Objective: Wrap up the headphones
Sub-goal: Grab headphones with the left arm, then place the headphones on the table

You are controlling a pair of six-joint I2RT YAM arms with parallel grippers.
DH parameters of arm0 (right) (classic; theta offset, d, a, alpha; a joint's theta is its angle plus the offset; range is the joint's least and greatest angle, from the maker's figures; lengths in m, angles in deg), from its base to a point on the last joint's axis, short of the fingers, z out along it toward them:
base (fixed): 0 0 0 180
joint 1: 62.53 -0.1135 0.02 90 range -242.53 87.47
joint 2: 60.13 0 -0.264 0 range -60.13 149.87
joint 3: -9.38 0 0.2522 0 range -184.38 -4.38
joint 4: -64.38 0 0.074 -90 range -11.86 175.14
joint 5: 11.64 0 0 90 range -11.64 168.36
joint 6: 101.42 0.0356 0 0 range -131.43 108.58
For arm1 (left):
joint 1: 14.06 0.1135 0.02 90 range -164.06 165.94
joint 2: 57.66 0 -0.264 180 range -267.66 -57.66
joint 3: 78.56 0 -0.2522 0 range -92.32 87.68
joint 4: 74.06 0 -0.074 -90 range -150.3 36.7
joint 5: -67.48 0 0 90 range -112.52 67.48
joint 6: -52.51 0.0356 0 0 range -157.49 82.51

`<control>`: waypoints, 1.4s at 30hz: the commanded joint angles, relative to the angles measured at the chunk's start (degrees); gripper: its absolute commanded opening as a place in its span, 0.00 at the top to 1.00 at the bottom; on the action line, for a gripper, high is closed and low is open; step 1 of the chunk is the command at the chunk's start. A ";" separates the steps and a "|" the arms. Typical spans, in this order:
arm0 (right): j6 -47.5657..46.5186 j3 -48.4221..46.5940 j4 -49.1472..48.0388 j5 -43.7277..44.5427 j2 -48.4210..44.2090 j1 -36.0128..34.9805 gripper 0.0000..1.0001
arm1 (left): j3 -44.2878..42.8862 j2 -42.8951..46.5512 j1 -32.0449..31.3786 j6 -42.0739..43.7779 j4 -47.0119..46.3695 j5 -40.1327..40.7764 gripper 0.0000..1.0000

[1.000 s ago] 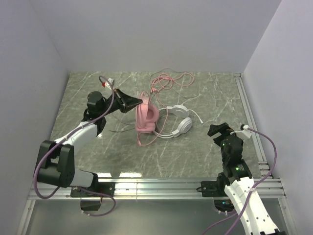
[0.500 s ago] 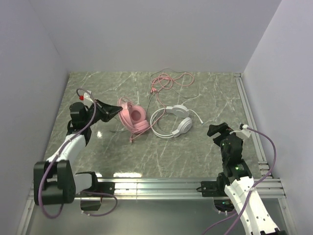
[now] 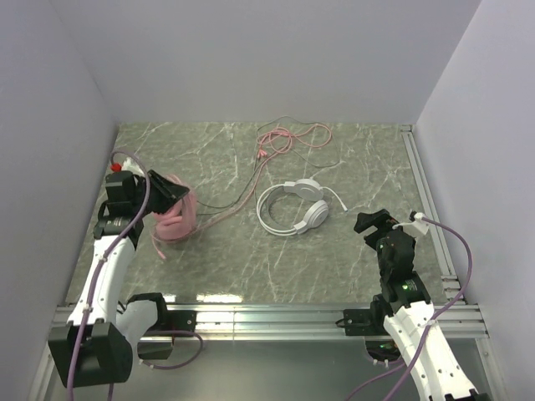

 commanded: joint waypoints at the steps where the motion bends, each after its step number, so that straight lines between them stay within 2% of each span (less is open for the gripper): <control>1: -0.99 -1.00 -1.69 -0.46 -0.56 0.12 0.10 | 1.36 -1.96 0.78 5.75 5.21 2.24 0.67; 3: -0.90 -1.00 -1.77 -0.46 -0.82 0.12 0.09 | 1.63 -2.32 0.70 5.67 3.98 0.83 0.70; 9: -0.90 -1.26 -1.51 -0.37 -0.47 0.20 0.09 | -3.82 -2.93 0.61 8.47 8.10 4.25 0.63; 12: -0.90 -1.17 -1.68 -0.46 -0.56 0.12 0.09 | -5.31 -3.55 0.52 9.10 8.81 4.69 0.67; 14: -0.90 -1.08 -1.69 -0.46 -0.65 0.20 0.09 | -4.79 -3.37 0.52 8.75 7.59 3.21 0.76; 15: -0.99 -1.08 -1.68 -0.37 -0.56 0.12 0.09 | -4.53 -3.37 0.61 7.79 6.98 2.68 0.86; 19: -0.90 -1.26 -1.60 -0.20 -0.38 0.20 0.09 | -3.73 -3.37 -1.49 3.75 4.86 0.82 0.99; 20: -0.90 -1.26 -1.42 -0.28 -0.38 0.12 0.09 | -4.26 -3.37 -4.03 2.96 5.47 1.61 1.00; 22: -0.81 -1.17 -1.42 -0.19 -0.47 0.20 0.09 | -8.01 -3.37 -8.60 2.33 9.92 8.79 1.00; 23: -0.81 -1.26 -1.51 -0.11 -0.56 0.12 0.09 | -10.13 -3.55 -14.02 3.12 12.92 12.57 1.00; 25: -0.81 -1.35 -1.33 -0.11 -0.47 0.20 0.09 | -16.61 -4.16 -18.53 3.47 18.37 24.23 1.00; 26: -0.81 -1.35 -1.16 -0.11 -0.47 0.12 0.09 | -18.05 -4.25 -19.94 3.82 22.57 26.64 1.00; 29: -0.90 -1.26 -1.33 -0.19 -0.56 0.12 0.09 | -21.66 -3.90 -19.96 4.88 26.30 29.13 1.00; 32: -0.81 -1.17 -1.42 -0.37 -0.47 0.12 0.09 | -21.32 -2.85 -19.96 3.04 26.57 24.92 1.00; 35: -0.90 -1.35 -1.25 -0.11 -0.30 0.20 0.09 | -18.25 -1.27 -20.39 -2.92 23.15 16.78 1.00; 37: -0.81 -1.35 -1.16 -0.11 -0.47 0.20 0.09 | -13.87 1.01 -21.71 -12.57 19.30 14.11 1.00; 39: -0.81 -1.26 -1.16 -0.11 -0.56 0.12 0.09 | -11.92 2.51 -26.97 -23.53 18.49 17.42 1.00; 40: -0.81 -1.26 -1.24 -0.11 -0.56 0.12 0.09 | -11.91 3.56 -29.25 -27.42 21.53 21.27 1.00; 41: -0.81 -1.35 -1.16 -0.02 -0.47 0.12 0.09 | -12.61 3.57 -33.80 -31.64 24.43 28.61 1.00; 42: -0.73 -1.35 -1.16 -0.02 -0.38 0.20 0.09 | -13.57 3.31 -35.67 -40.03 28.37 32.34 1.00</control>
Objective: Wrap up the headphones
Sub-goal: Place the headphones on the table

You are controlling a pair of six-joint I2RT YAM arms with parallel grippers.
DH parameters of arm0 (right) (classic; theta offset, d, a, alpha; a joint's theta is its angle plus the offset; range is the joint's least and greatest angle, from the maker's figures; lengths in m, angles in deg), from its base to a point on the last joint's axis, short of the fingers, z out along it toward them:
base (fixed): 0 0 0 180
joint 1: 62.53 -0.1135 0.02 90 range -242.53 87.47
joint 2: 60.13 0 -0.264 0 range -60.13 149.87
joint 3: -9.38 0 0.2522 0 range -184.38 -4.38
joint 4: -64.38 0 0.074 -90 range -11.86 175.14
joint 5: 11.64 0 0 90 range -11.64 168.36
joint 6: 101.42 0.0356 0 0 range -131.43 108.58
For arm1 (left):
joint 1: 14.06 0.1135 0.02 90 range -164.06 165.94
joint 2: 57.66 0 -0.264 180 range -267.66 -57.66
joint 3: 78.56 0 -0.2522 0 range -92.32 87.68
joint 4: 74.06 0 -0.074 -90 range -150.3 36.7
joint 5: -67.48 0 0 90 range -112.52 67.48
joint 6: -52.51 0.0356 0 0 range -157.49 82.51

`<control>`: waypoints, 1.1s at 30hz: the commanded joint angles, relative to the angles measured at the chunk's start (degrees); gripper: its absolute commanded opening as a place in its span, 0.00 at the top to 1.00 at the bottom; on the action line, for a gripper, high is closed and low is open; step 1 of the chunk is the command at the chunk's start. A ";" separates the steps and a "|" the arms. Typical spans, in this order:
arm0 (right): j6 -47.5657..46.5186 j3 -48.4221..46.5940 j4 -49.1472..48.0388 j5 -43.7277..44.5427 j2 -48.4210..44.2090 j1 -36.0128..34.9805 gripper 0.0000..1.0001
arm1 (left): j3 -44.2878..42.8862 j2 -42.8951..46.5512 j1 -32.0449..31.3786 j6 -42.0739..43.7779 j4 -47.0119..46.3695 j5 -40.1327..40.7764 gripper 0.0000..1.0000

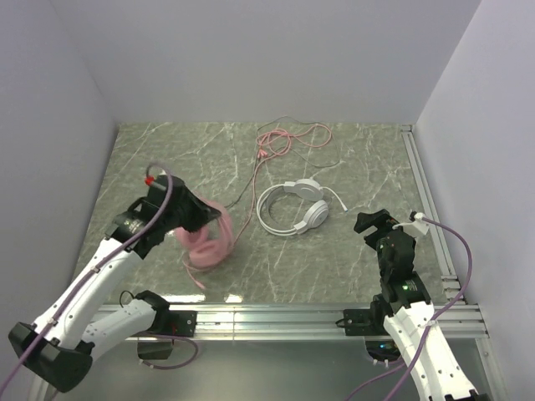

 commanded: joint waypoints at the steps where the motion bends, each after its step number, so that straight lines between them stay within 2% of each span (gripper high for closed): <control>1: -0.70 -1.26 -1.31 0.07 0.01 0.20 0.09 | -4.06 1.08 -7.05 -24.37 8.06 12.35 1.00; 6: -0.88 -1.35 -1.31 -0.02 -0.08 0.20 0.09 | -6.28 -2.70 -7.68 -32.91 9.08 21.75 1.00; 10: -0.79 -1.26 -1.22 0.16 -0.34 0.12 0.09 | -5.75 -5.77 -4.26 -39.50 9.43 26.87 1.00; 11: -0.88 -1.26 -1.22 0.16 -0.43 0.12 0.09 | -5.67 -6.30 -1.99 -41.17 9.61 27.13 0.92; 12: -0.79 -1.17 -1.14 0.16 -0.52 0.20 0.09 | -5.49 -6.83 -0.75 -41.27 9.26 27.49 0.58; 13: -0.79 -1.26 -1.13 0.24 -0.60 0.12 0.09 | -5.40 -7.88 1.09 -41.62 9.60 28.53 0.37; 15: -0.88 -1.08 -1.31 0.07 -0.61 0.12 0.09 | -6.10 -9.20 2.77 -41.55 10.75 29.42 0.03; 16: -0.79 -1.17 -1.31 0.07 -0.52 0.20 0.09 | -6.45 -10.43 5.13 -40.06 10.66 28.29 0.01; 21: -0.79 -1.35 -1.48 0.16 0.18 0.20 0.09 | -8.20 -12.46 12.61 -23.64 8.46 19.32 0.01; 24: -0.79 -1.44 -1.40 0.07 0.27 0.12 0.10 | -11.45 -13.08 13.24 -11.16 9.17 21.68 0.01; 25: -0.79 -1.35 -1.49 0.07 0.27 0.20 0.10 | -11.81 -12.99 13.24 -5.99 6.12 21.95 0.01; 26: -0.97 -1.35 -1.66 -0.02 0.27 0.20 0.10 | -12.08 -12.90 13.24 4.76 4.18 21.52 0.01; 29: -0.97 -1.17 -2.10 -0.55 0.45 0.12 0.10 | -12.69 -13.34 13.24 26.41 -3.21 13.28 0.01; 31: -1.05 -1.26 -2.01 -0.55 0.63 0.12 0.10 | -13.66 -14.91 13.32 28.51 -2.88 13.93 0.01; 33: -1.06 -1.35 -2.01 -0.72 0.63 0.12 0.10 | -14.36 -17.37 13.33 26.50 0.81 21.11 0.01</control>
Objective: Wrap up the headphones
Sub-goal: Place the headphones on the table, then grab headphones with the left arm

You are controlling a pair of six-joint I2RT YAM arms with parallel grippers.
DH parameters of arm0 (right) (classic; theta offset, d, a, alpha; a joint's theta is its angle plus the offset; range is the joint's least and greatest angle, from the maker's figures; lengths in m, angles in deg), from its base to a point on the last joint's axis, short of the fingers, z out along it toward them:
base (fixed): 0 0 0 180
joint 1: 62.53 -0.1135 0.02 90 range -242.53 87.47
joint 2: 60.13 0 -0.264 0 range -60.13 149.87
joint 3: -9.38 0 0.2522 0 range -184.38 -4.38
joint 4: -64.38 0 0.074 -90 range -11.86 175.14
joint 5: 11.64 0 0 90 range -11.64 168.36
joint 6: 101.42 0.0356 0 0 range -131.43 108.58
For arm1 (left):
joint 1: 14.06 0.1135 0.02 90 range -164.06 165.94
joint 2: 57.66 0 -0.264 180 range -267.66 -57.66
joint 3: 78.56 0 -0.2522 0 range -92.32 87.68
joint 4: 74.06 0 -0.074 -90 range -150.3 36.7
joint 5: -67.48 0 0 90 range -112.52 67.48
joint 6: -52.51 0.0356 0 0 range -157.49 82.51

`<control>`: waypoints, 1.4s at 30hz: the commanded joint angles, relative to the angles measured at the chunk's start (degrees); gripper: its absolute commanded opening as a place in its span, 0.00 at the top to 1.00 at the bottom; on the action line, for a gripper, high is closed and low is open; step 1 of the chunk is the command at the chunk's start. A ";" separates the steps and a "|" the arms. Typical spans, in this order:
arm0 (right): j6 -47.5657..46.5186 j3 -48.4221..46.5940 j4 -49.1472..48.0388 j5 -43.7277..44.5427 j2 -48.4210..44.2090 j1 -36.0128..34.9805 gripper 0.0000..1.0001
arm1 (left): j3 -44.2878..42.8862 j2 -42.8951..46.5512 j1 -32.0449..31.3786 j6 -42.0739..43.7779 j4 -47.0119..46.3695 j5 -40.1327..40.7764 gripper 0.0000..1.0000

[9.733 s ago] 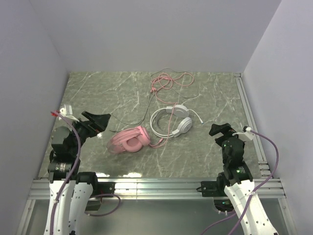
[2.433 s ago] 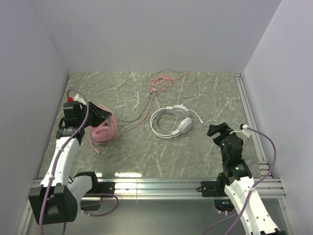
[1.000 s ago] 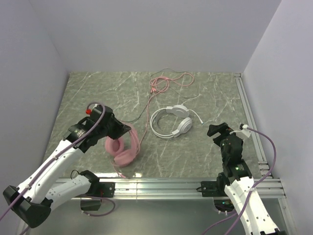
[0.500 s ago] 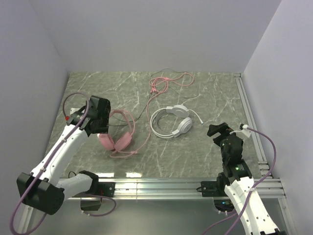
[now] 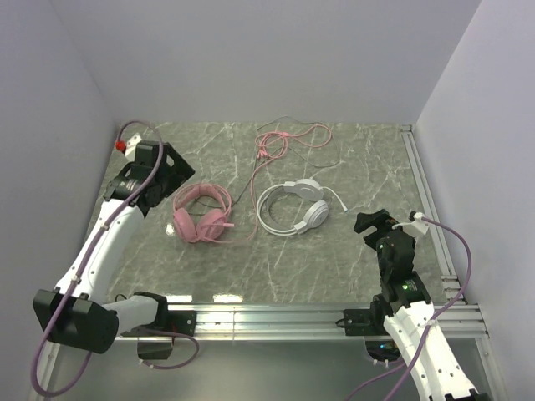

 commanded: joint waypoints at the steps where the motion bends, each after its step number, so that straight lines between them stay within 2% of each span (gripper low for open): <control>1: -0.88 -1.35 -1.86 -0.48 0.21 0.20 0.10 | -1.95 -3.44 0.17 10.89 -0.02 5.92 0.01; 3: -0.79 -1.35 -1.60 -0.31 -0.23 0.12 0.10 | 0.41 -5.28 0.43 8.34 1.04 8.30 0.01; 7: -0.97 -1.00 -1.69 -0.74 -0.67 0.12 0.10 | 4.90 -7.65 1.57 7.98 -0.71 6.91 0.01; 16: -0.88 -1.26 -1.42 -0.48 -0.58 0.20 0.10 | 5.70 -14.07 1.49 3.24 3.33 7.79 0.03; 20: -0.88 -1.17 -1.68 -0.66 -0.41 0.20 0.10 | 5.26 -18.81 1.05 -0.89 5.87 6.29 0.17; 24: -0.88 -1.17 -1.60 -0.66 -0.23 0.12 0.10 | 7.80 -18.75 0.26 -3.80 4.57 5.94 0.21; 25: -0.97 -1.26 -1.68 -0.57 -0.32 0.12 0.10 | 8.85 -18.13 0.34 -4.06 3.78 4.20 0.24; 28: -0.88 -1.08 -1.95 -0.66 -0.32 0.12 0.10 | 12.72 -15.58 0.34 -5.73 0.62 -0.54 0.40; 32: -0.79 -1.26 -1.77 -0.57 0.03 0.20 0.10 | 18.08 -12.06 0.26 -9.84 -1.33 -5.48 0.97; 34: -0.97 -1.26 -1.77 -0.57 0.03 0.20 0.10 | 19.40 -8.82 -0.35 -15.53 -0.11 -5.41 0.96; 36: -0.88 -1.17 -1.69 -0.66 -0.14 0.12 0.10 | 21.60 -4.44 -0.53 -22.31 2.09 -3.21 0.91; 37: -0.79 -1.26 -1.77 -0.57 -0.23 0.20 0.10 | 22.48 -2.76 -0.80 -26.17 3.23 -2.77 0.91; 38: -0.88 -1.17 -1.77 -0.57 -0.32 0.12 0.10 | 24.49 -1.17 -1.15 -33.08 4.46 -2.85 0.99; 40: -0.88 -1.17 -1.86 -0.66 -0.32 0.12 0.10 | 26.52 3.31 -2.81 -39.71 4.74 -3.29 0.98; 41: -0.88 -1.26 -1.77 -0.66 -0.23 0.20 0.10 | 28.53 4.72 -3.69 -44.97 2.82 -3.64 0.97; 42: -0.88 -1.26 -1.77 -0.66 -0.14 0.20 0.10 | 29.68 6.21 -4.57 -46.59 0.72 -5.38 0.96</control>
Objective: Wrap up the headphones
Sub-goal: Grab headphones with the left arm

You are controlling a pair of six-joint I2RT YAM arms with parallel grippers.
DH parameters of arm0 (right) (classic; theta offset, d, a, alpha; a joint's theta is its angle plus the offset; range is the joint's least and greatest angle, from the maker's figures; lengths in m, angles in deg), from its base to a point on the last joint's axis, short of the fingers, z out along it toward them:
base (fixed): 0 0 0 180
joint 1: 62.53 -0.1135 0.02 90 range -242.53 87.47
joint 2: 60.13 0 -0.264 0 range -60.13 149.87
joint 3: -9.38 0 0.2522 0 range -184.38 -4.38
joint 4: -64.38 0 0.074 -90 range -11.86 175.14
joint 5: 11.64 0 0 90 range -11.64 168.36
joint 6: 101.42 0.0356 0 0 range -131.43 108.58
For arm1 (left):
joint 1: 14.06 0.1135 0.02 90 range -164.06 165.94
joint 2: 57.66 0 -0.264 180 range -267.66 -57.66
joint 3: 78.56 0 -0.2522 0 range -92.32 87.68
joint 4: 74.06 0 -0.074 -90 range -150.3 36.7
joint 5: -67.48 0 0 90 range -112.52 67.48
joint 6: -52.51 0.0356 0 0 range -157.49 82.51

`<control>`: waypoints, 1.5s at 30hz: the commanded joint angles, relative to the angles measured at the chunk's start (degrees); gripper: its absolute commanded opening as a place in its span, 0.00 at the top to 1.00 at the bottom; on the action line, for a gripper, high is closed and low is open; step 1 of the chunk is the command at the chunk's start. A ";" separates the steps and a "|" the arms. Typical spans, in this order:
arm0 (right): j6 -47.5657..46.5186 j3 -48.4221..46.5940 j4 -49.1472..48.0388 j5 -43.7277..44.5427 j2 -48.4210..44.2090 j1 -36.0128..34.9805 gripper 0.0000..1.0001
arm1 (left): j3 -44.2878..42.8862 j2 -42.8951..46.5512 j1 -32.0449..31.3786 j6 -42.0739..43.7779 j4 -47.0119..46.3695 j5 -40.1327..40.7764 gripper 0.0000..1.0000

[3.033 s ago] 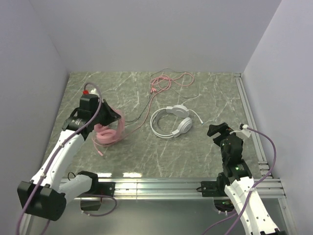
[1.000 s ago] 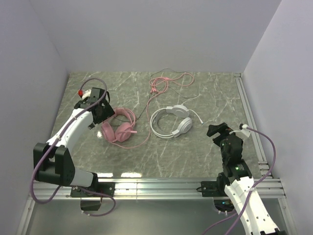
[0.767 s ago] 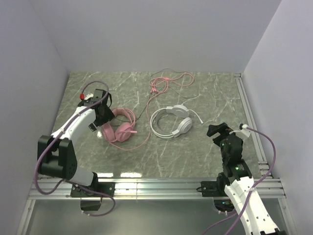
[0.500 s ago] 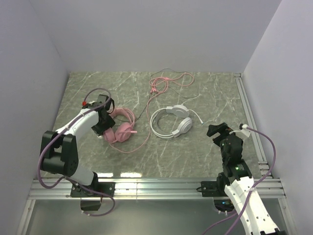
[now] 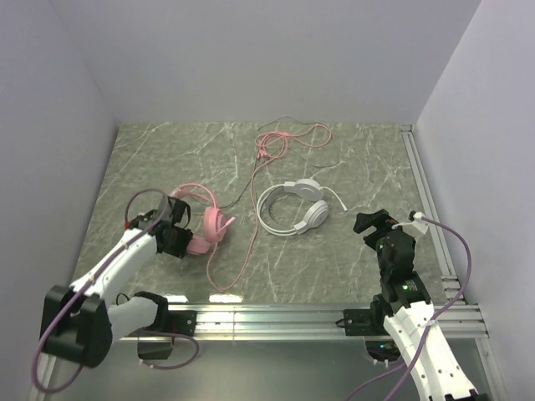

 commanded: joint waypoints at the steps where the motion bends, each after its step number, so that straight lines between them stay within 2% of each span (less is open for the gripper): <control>1: -1.03 -1.26 -1.79 -0.18 0.01 0.20 0.10 | 2.93 6.96 -4.15 -17.89 -5.50 -3.78 0.94; 2: -0.95 -1.26 -1.71 -0.09 0.01 0.20 0.10 | 4.60 8.03 -5.39 -18.52 -10.66 -4.40 0.85; 4: -0.86 -1.17 -1.62 0.00 -0.08 0.20 0.10 | 4.62 9.35 -9.16 -16.96 -13.17 -2.14 0.72; 5: -0.86 -1.26 -1.71 0.00 -0.08 0.20 0.10 | 1.48 8.83 -10.14 -16.25 -7.86 -0.55 0.54; 7: -0.86 -1.17 -1.44 0.09 -0.34 0.20 0.10 | -2.92 6.11 -11.55 -13.97 -0.20 4.89 0.35; 8: -0.77 -1.08 -1.53 0.09 -0.60 0.20 0.10 | -7.03 5.06 -11.64 -13.52 3.49 6.30 0.17; 9: -0.94 -1.08 -1.62 0.00 -0.69 0.20 0.10 | -8.81 3.22 -11.64 -13.00 9.97 8.67 0.09; 10: -0.95 -1.00 -1.79 -0.26 -0.78 0.20 0.10 | -11.62 2.59 -11.64 -11.25 11.95 9.56 0.01; 12: -0.95 -0.91 -1.97 -0.26 -0.52 0.20 0.10 | -13.13 1.80 -11.64 -8.88 14.42 10.36 0.01; 15: -1.03 -1.35 -1.79 -0.18 0.10 0.20 0.10 | -14.19 2.59 -11.56 1.13 11.45 10.71 0.01; 16: -0.95 -1.26 -1.79 -0.26 0.10 0.20 0.10 | -14.45 2.67 -11.56 8.21 7.96 10.89 0.02; 18: -1.03 -1.17 -2.06 -0.44 -0.16 0.20 0.10 | -15.24 2.06 -11.12 16.06 4.86 10.37 0.03; 19: -1.03 -1.08 -2.06 -0.53 -0.25 0.12 0.10 | -16.64 1.62 -11.03 24.71 1.45 9.32 0.04; 21: -1.12 -0.91 -2.23 -0.70 -0.43 0.12 0.11 | -18.05 0.48 -11.03 31.10 -0.85 10.10 0.02; 22: -1.12 -0.99 -2.32 -0.70 -0.43 0.20 0.11 | -18.84 0.39 -10.94 37.74 -4.52 9.58 0.02; 27: -1.38 -0.91 -2.58 -1.14 -0.25 0.20 0.11 | -20.61 -2.59 -9.02 51.57 -14.48 2.64 0.01; 29: -1.30 -1.08 -1.98 -1.14 -0.43 0.20 0.11 | -22.88 -8.88 -8.05 55.80 -16.07 0.61 0.01; 32: -1.47 -0.73 -2.14 -1.32 -1.48 0.20 0.11 | -32.28 -19.08 -3.04 60.12 -9.60 -7.36 0.01; 35: -1.47 -0.47 -1.80 -1.32 -2.27 0.20 0.11 | -36.07 -21.83 -2.77 65.91 -9.83 -14.66 0.01; 38: -1.56 -0.64 -1.53 -1.32 -2.62 0.12 0.11 | -40.38 -26.31 -2.68 75.75 -3.52 -22.05 0.01; 40: -1.47 -0.47 -1.71 -1.41 -2.45 0.12 0.11 | -39.87 -27.64 -2.68 81.65 -1.57 -25.74 0.01; 43: -1.47 -0.73 -1.44 -1.41 -2.27 0.20 0.11 | -37.14 -28.87 -2.94 85.79 -4.98 -28.21 0.01; 45: -1.39 -0.64 -1.44 -1.32 -2.27 0.12 0.11 | -35.65 -30.10 -2.94 87.19 -6.57 -25.33 0.01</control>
